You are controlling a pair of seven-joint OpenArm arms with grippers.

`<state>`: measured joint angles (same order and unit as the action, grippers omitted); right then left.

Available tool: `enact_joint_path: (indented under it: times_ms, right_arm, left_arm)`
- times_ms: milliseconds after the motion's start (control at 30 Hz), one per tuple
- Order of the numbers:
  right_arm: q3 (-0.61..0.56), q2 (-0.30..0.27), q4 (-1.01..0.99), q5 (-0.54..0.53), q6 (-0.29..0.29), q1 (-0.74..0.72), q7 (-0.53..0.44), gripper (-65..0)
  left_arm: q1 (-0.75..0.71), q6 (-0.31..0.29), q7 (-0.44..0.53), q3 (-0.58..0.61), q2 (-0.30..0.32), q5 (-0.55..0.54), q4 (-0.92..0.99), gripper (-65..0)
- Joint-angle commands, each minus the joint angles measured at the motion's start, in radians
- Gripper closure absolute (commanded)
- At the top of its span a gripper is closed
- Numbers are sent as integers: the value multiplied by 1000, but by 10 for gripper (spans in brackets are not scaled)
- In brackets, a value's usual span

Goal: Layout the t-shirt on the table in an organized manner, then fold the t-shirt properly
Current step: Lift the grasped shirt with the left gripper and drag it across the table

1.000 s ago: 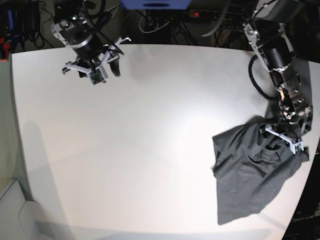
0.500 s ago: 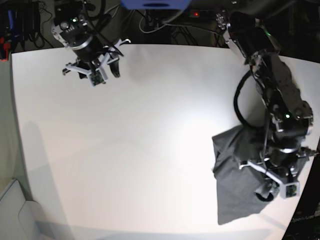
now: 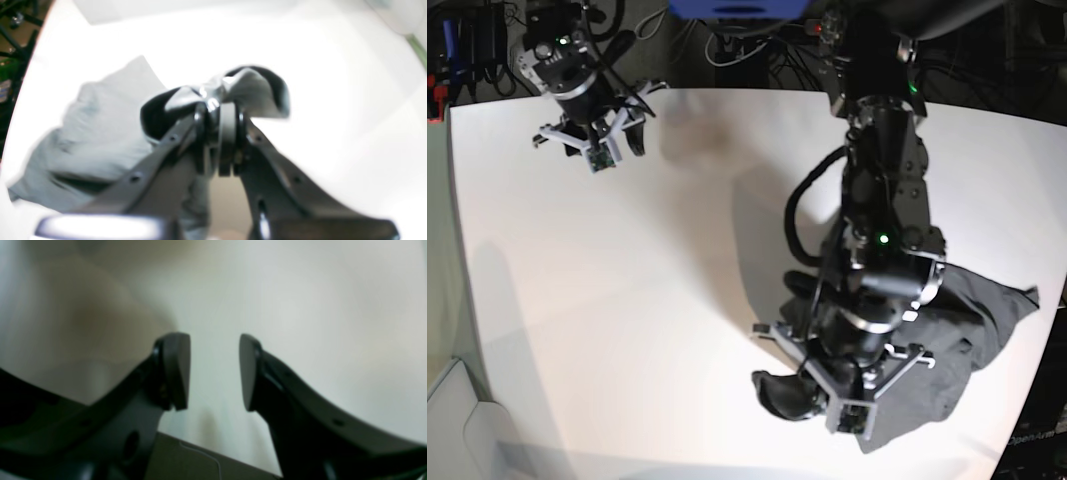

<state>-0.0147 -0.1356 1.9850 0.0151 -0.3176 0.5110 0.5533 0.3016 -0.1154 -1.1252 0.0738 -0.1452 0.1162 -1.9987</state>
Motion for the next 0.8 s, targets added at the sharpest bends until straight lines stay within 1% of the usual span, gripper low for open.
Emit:
enact_joint_path:
  times_ms: [0, 67, 200, 333, 400, 433, 467, 533, 633, 700, 733, 767]
  right_arm:
    - [11, -3, 17, -10, -1, 1, -23, -252]
    - [28, -3, 17, -10, -1, 1, -8, -252]
    - [32, -3, 18, -10, -1, -7, 38, -252]
    - [32, -3, 18, -10, -1, -2, 40, -252]
    - [32, -3, 18, -10, -1, -1, 40, -252]
    - [32, -3, 18, -10, -1, -1, 40, -252]
    - [32, -3, 18, -10, -1, -1, 40, -252]
    - [32, -3, 18, -10, -1, -1, 40, -252]
    - [32, -3, 18, -10, -1, -1, 40, -252]
    - [32, -3, 18, -10, -1, -1, 40, -252]
    - [32, -3, 18, -10, -1, -1, 40, -252]
    - [32, -3, 18, -10, -1, -1, 40, -252]
  left_arm:
    - [32, 13, 30, 36, -12, -14, -15, -4]
    - [48, 29, 73, 77, -12, -13, 9, -3]
    - [48, 27, 188, 212, -12, -6, 138, -4]
    - [38, 26, 215, 315, -12, -6, 203, -5]
    - [28, 26, 224, 343, -11, -6, 210, -29]
    - [28, 24, 227, 358, -3, -14, 210, -66]
    - [26, 24, 228, 377, 6, -13, 209, -118]
    - [26, 24, 228, 412, 31, -8, 207, -248]
    - [17, 23, 230, 427, 72, -16, 204, -475]
    - [1, 23, 244, 423, 103, -16, 201, -593]
    - [-6, 23, 262, 426, 121, -16, 198, -640]
    - [-22, 23, 280, 419, 141, -16, 192, -650]
